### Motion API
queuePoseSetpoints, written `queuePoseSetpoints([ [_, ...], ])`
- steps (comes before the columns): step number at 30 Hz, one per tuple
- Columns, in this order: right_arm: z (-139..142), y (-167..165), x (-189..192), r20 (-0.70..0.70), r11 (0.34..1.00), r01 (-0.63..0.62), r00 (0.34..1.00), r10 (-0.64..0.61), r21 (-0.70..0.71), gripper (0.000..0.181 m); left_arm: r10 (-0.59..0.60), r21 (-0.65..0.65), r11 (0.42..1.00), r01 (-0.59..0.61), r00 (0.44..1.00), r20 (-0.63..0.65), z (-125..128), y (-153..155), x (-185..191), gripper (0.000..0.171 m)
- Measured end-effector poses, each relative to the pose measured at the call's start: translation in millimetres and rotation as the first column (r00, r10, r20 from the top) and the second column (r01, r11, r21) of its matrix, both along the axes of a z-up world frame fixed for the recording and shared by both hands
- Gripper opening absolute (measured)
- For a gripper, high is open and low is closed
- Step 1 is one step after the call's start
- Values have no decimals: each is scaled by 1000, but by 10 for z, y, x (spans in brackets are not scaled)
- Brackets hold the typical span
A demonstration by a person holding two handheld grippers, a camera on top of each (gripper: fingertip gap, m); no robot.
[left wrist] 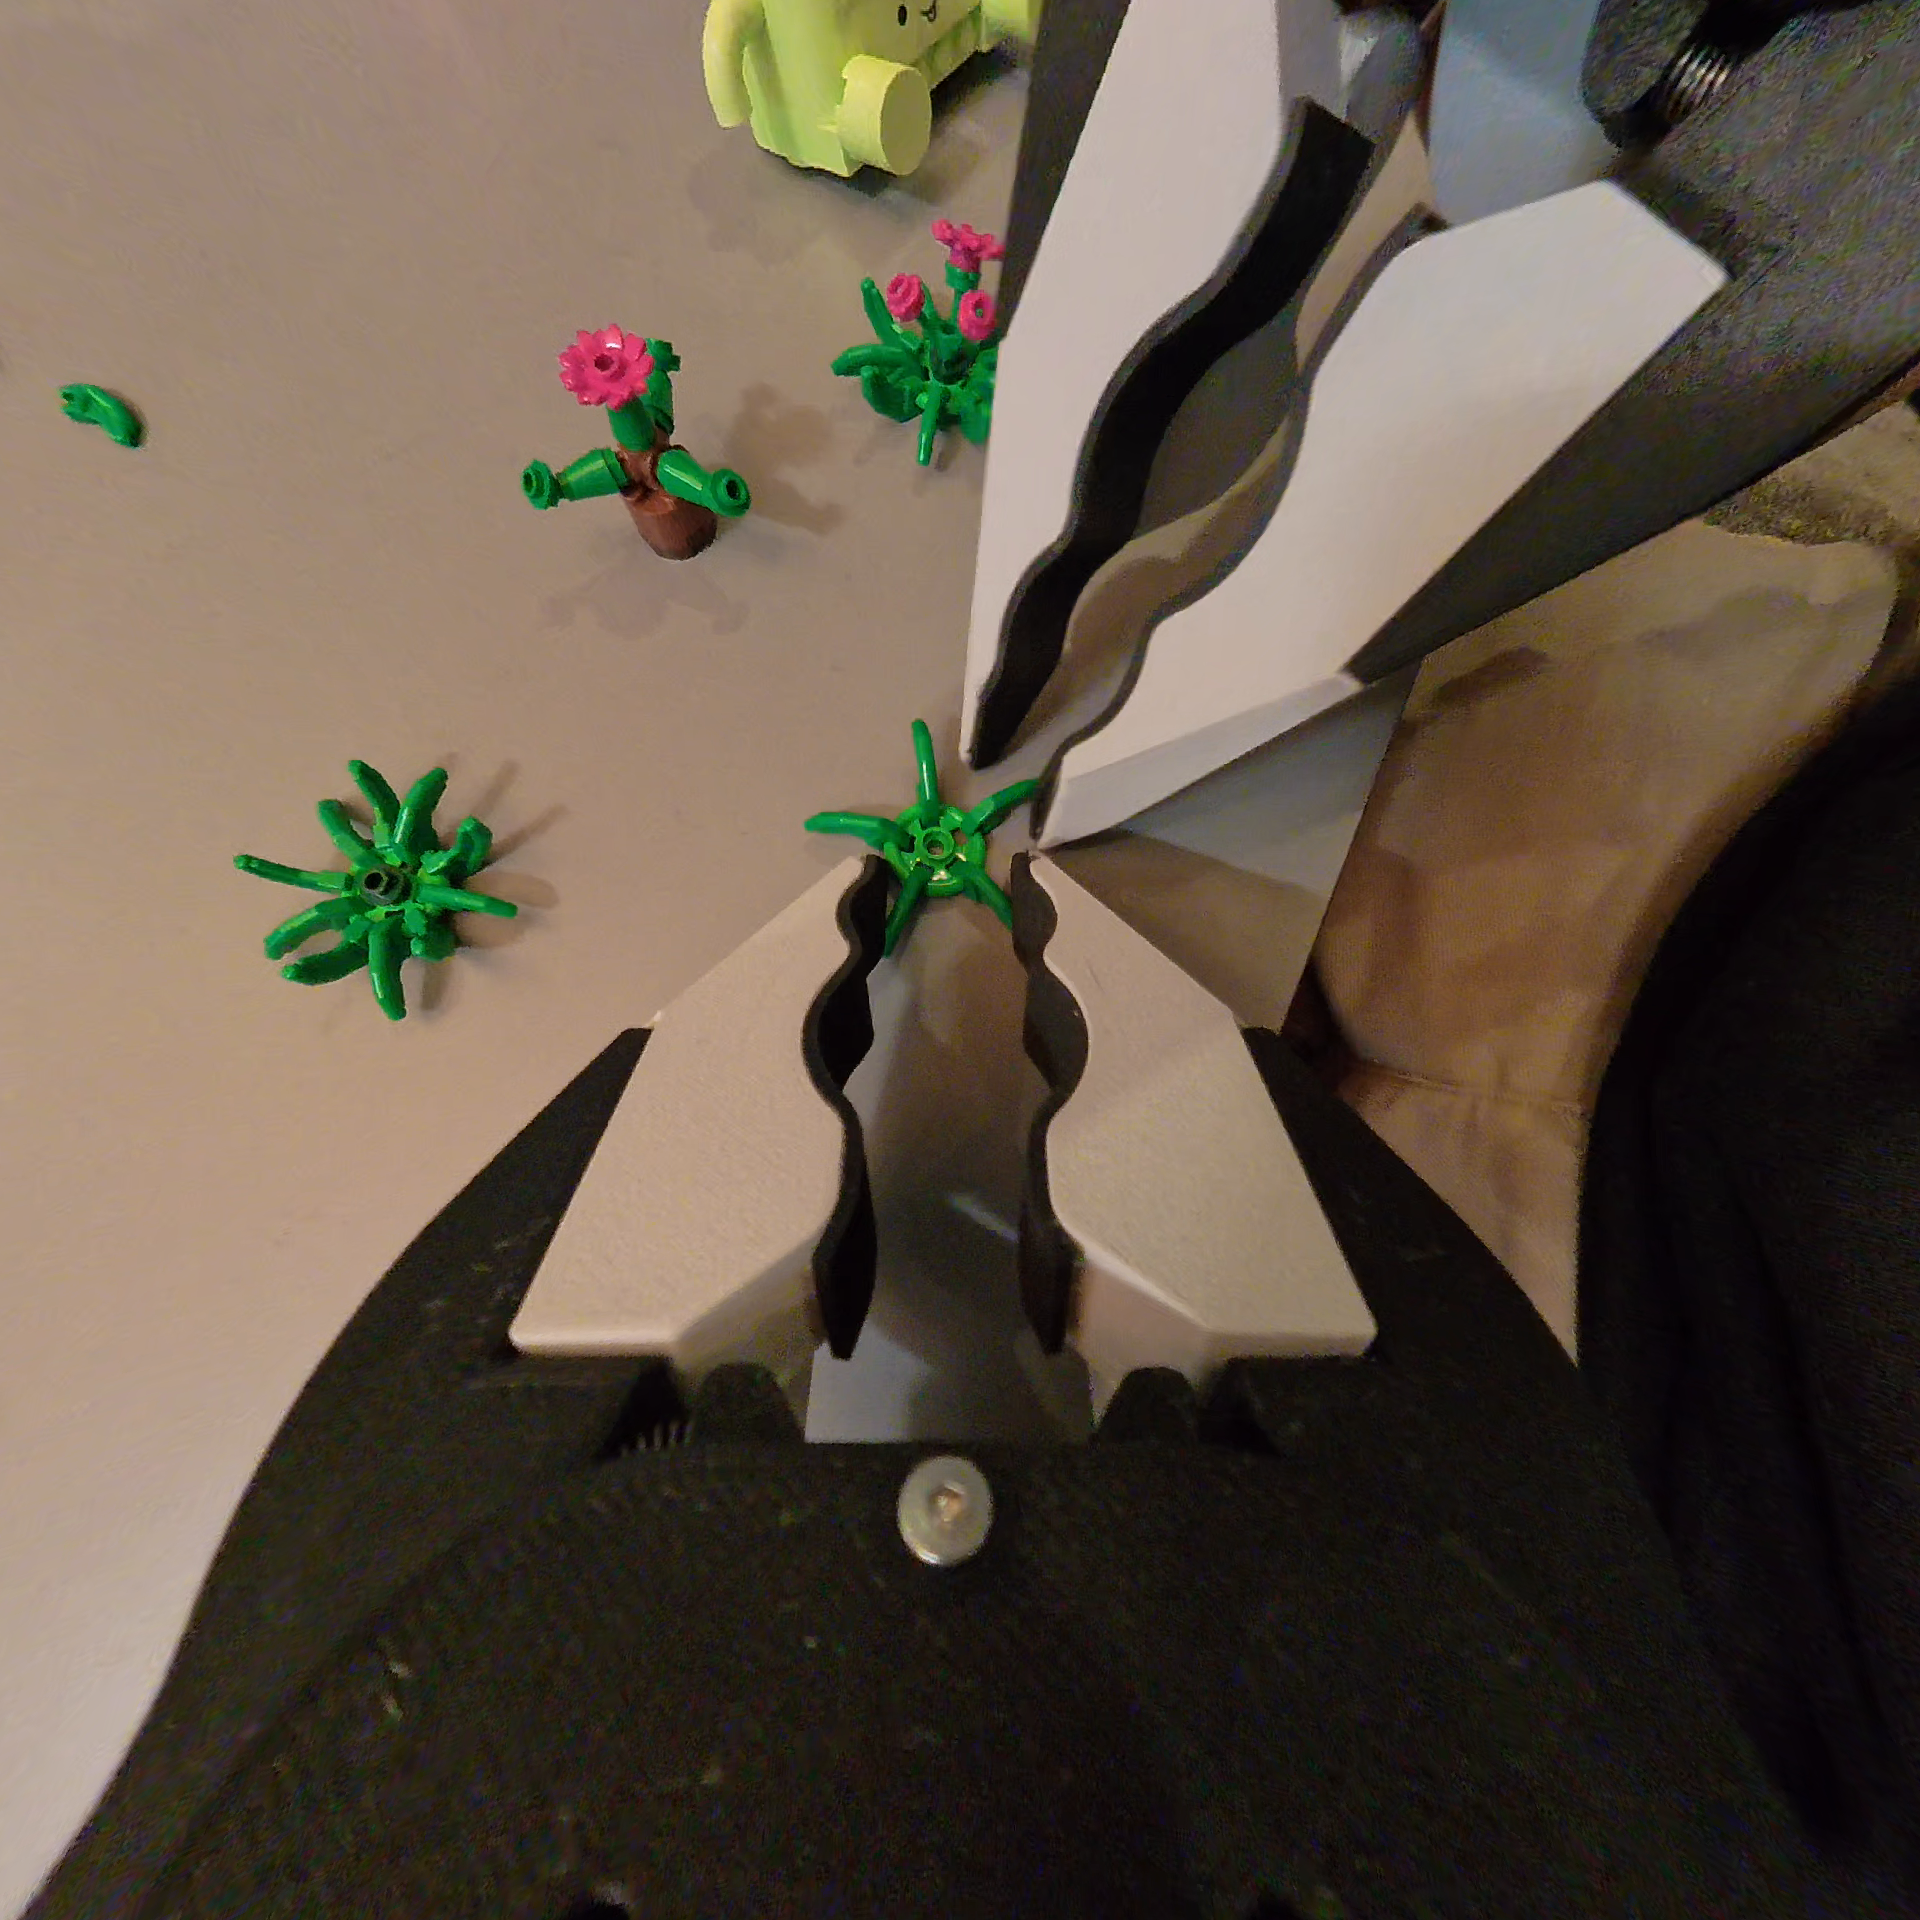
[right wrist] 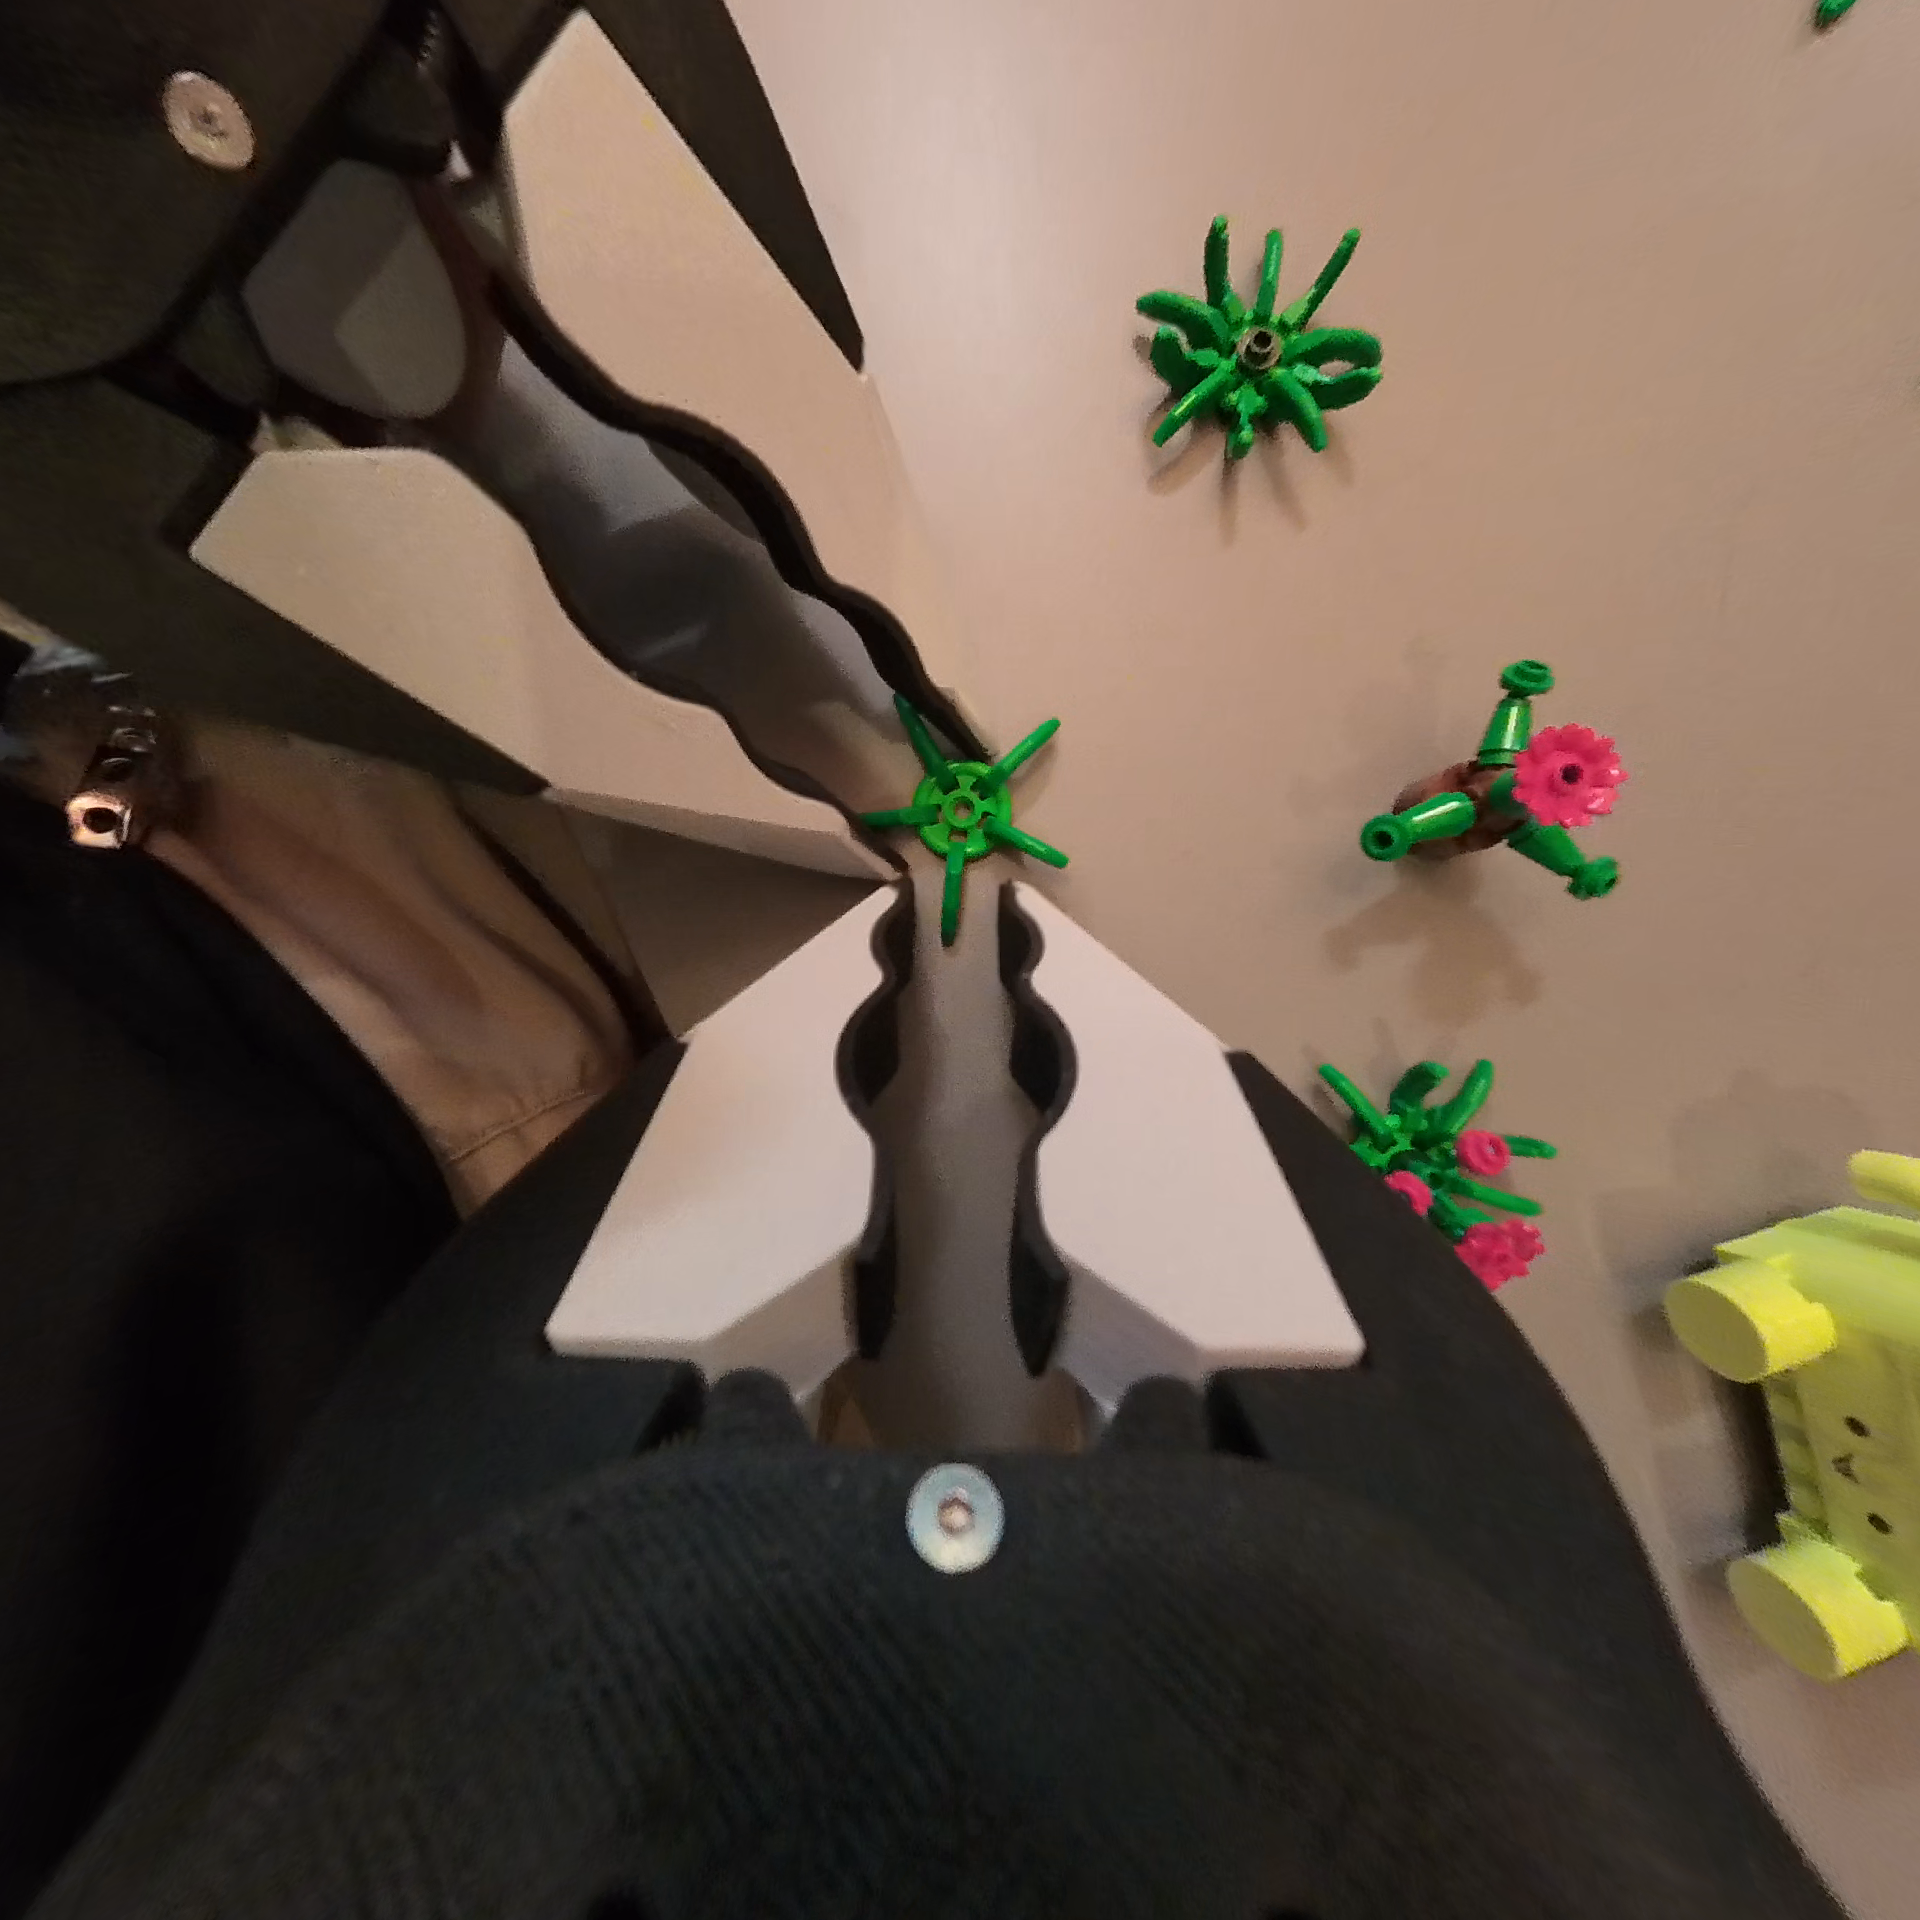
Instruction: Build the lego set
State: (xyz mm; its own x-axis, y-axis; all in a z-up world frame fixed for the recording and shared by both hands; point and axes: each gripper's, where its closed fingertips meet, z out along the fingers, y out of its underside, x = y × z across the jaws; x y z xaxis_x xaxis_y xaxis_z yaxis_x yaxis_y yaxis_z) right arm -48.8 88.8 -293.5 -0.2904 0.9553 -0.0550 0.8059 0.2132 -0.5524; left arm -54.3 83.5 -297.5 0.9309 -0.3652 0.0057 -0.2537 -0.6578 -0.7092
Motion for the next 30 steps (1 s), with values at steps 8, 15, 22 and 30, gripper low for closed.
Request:
queuePoseSetpoints([
  [8,26,-15,-17,-145,999,-31,989,25,-39,1,1,-2,1000,-1,1000,8,2,1,-1,25],
  [15,23,-12,-21,-110,991,7,994,-22,-136,1,1,-1,1000,-1,1000,1,0,2,-1,25],
  [22,23,-51,-18,-33,965,70,996,-81,-254,1,2,1,1000,-2,1000,-8,-2,5,-4,23],
  [30,19,57,-25,-32,973,108,993,-117,-206,0,-23,-5,1000,23,999,22,7,-20,32,26],
])
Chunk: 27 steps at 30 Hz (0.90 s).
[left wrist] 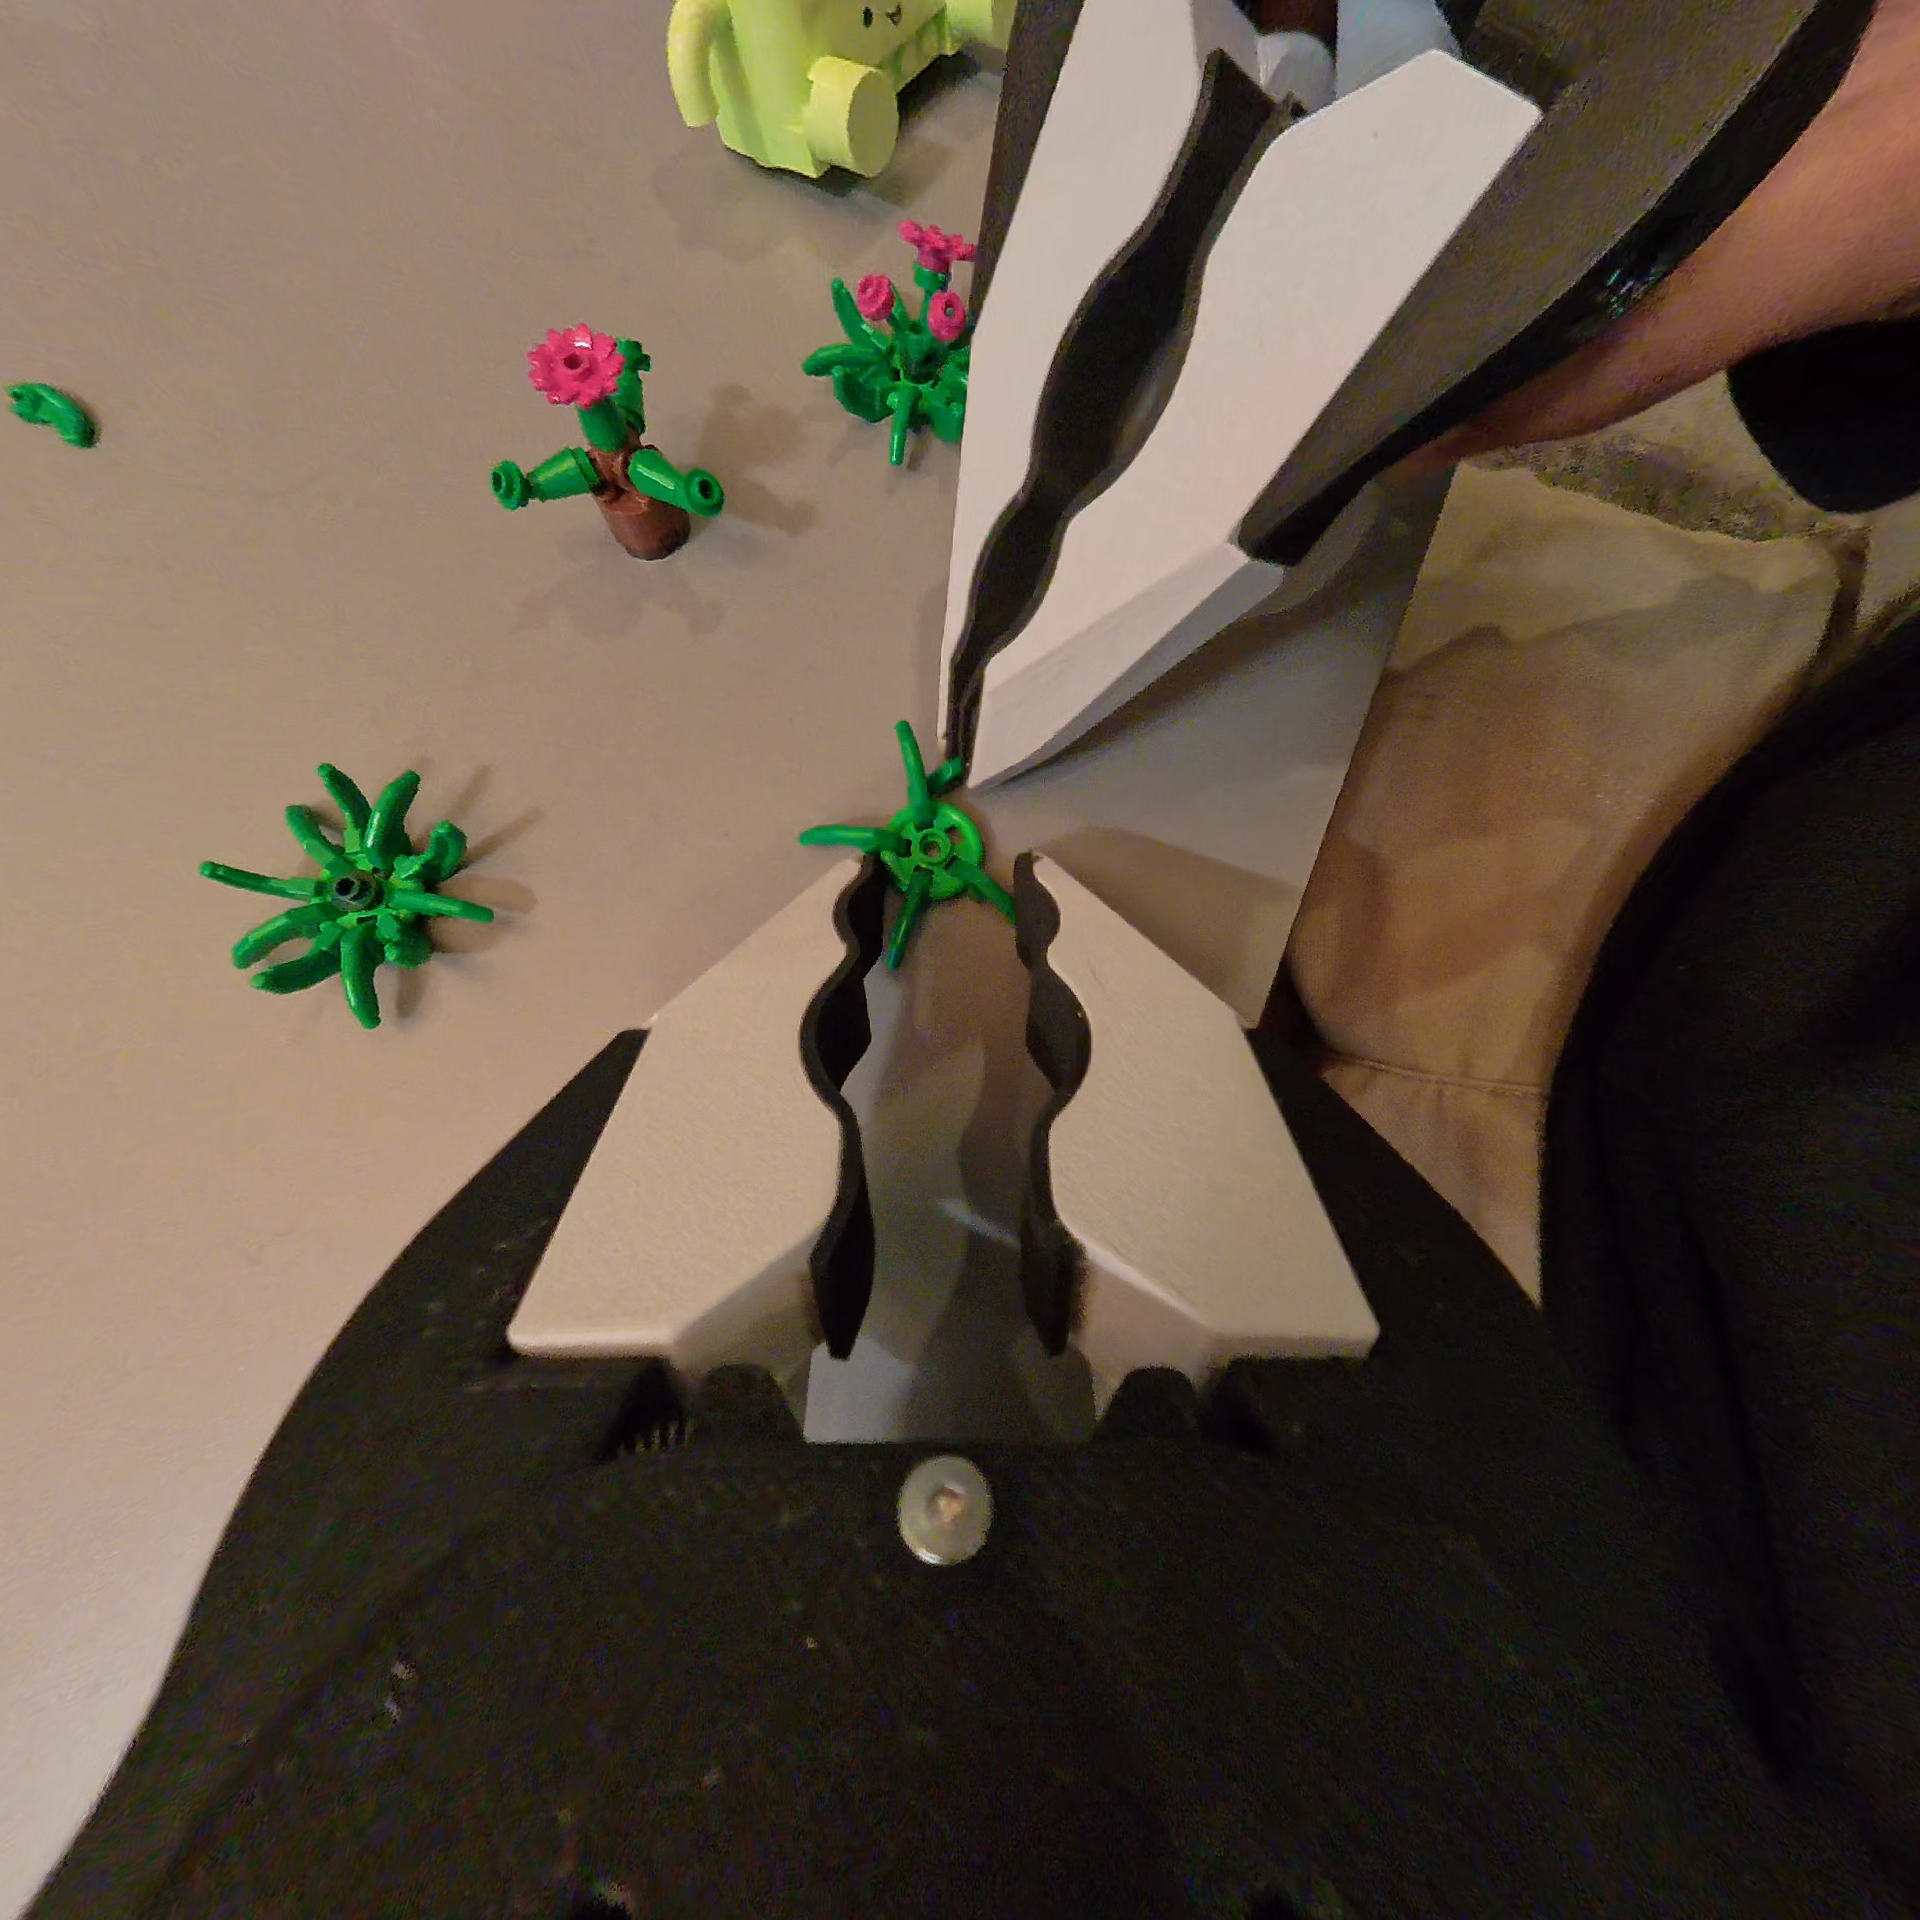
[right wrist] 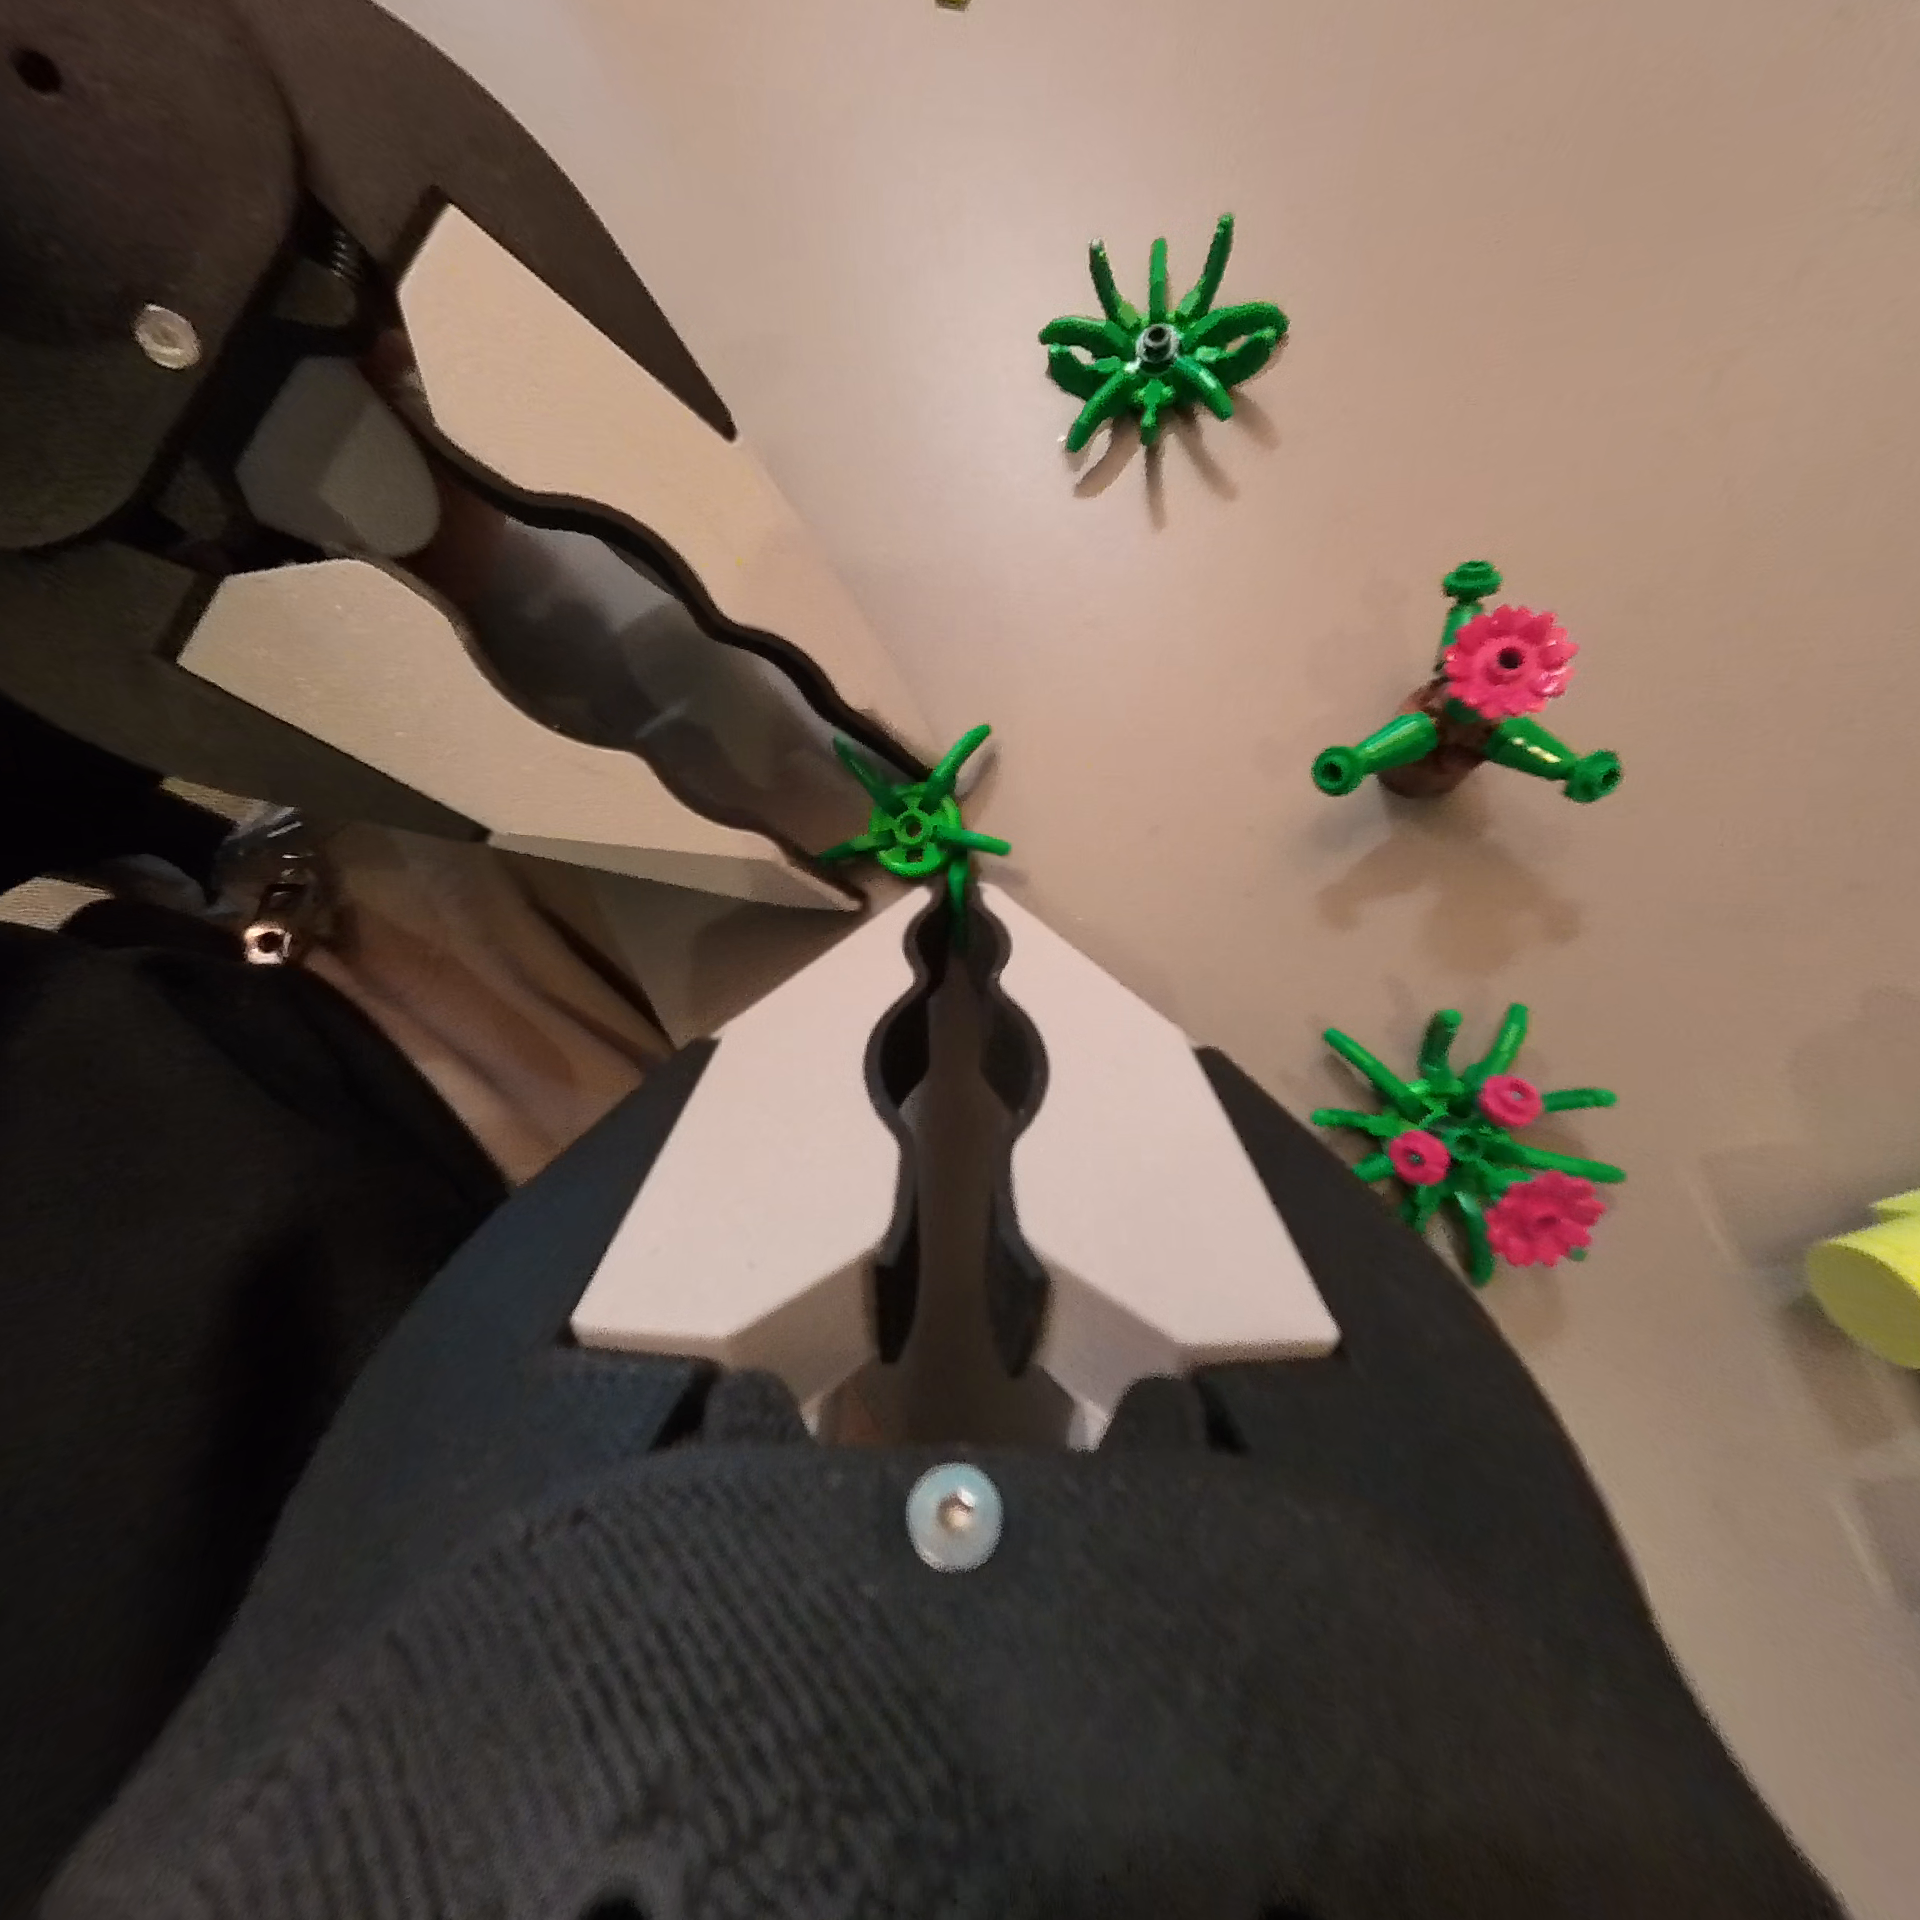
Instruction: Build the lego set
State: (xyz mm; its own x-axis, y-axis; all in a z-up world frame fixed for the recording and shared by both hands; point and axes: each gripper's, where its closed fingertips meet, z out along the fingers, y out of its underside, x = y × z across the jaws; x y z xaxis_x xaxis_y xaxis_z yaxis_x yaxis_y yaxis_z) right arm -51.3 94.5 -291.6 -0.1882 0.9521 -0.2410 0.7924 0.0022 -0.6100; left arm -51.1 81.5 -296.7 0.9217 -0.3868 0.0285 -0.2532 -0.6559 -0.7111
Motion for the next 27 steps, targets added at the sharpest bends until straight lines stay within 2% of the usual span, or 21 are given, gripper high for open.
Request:
queuePoseSetpoints([
  [9,26,-7,15,-14,1000,-19,1000,19,12,1,-10,-14,1000,13,989,148,83,-73,-26,27],
  [15,85,-94,60,11,993,-44,999,45,-114,0,-16,-23,1000,19,993,115,37,-71,-24,24],
  [21,13,-89,63,47,995,-76,996,79,-68,0,-46,-32,998,49,994,97,23,-95,33,16],
  [27,41,-43,49,63,993,-117,991,118,-20,1,-50,24,999,47,993,104,123,-76,8,14],
])
